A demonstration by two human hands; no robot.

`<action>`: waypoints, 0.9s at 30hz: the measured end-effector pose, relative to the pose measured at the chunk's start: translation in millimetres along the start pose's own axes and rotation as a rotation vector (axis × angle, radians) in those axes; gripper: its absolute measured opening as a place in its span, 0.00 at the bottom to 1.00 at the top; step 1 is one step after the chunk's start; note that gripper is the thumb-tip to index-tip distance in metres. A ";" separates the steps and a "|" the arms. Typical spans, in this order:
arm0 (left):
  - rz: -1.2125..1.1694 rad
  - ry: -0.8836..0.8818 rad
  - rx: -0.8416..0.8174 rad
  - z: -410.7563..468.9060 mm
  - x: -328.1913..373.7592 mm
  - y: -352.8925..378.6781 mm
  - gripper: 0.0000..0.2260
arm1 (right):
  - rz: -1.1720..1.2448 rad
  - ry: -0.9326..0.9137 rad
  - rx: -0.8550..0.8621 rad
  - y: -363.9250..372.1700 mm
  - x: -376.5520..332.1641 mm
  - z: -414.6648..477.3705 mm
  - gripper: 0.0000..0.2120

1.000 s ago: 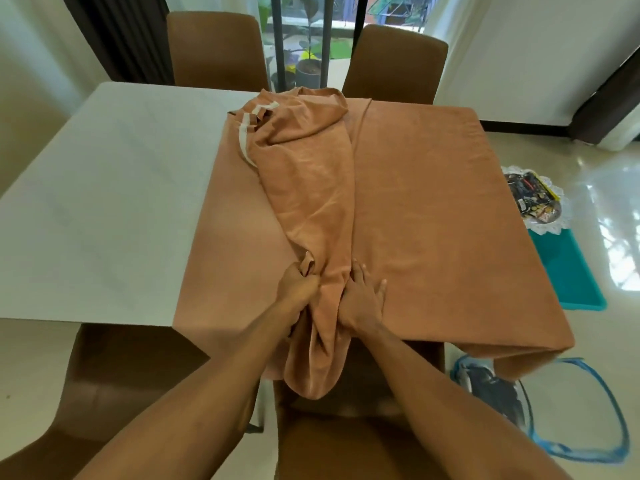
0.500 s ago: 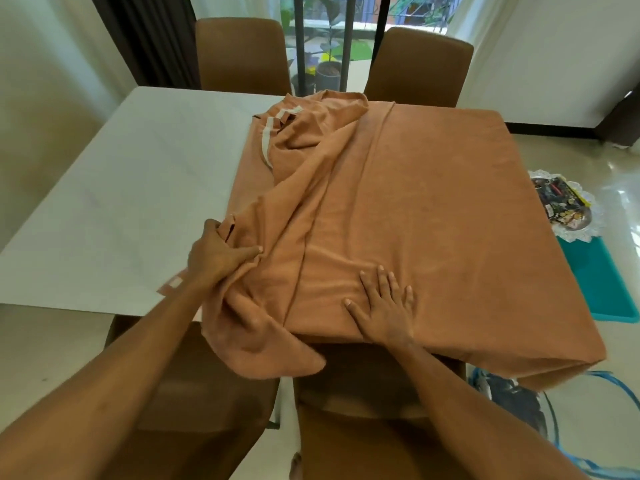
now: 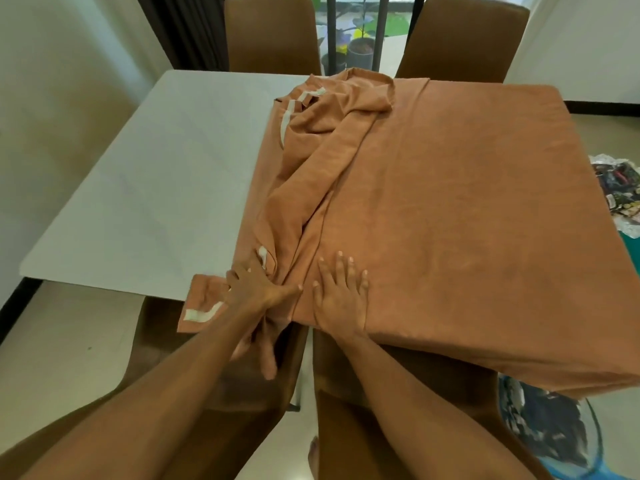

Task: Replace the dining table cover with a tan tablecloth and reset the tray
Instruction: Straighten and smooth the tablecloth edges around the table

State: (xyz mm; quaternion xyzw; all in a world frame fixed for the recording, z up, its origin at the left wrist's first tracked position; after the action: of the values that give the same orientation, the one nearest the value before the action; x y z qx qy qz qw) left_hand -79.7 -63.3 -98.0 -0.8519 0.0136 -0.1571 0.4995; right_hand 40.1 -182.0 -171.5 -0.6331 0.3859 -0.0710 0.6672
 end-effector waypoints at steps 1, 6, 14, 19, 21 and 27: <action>0.024 0.005 0.011 0.1 -0.8 5.6 0.56 | -0.026 -0.015 0.012 3.6 1.4 -1.9 0.28; 0.214 0.162 0.161 3.5 0.4 5.9 0.37 | -0.084 -0.015 0.032 10.1 3.3 -0.8 0.29; 0.093 0.304 0.233 43.7 -57.3 -57.5 0.11 | -0.102 -0.026 0.024 4.6 -0.5 -4.4 0.29; 0.071 0.233 0.301 75.0 -122.7 -107.6 0.10 | -0.112 -0.018 -0.026 -2.4 -1.3 -5.6 0.29; 0.003 0.211 0.304 86.5 -144.4 -122.7 0.09 | -0.112 -0.006 -0.054 -4.0 -3.2 -5.0 0.29; -0.150 0.326 0.089 115.3 -180.3 -127.0 0.10 | -0.010 0.196 0.013 -1.1 -66.6 16.3 0.22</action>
State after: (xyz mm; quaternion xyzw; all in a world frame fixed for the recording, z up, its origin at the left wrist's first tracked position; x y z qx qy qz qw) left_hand -235.5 130.4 -87.2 -0.7908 0.0238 -0.3301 0.5149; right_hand 4.3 -130.4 -143.8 -0.6207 0.4456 -0.1385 0.6300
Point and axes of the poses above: each hand's wrist, its own z-axis towards the middle knuckle, its own y-axis out of the palm, x = y × z, the point moved 2 cm from there along z, towards the middle knuckle, and after that the axes turned 1 degree about z, right-handed, at the moved point
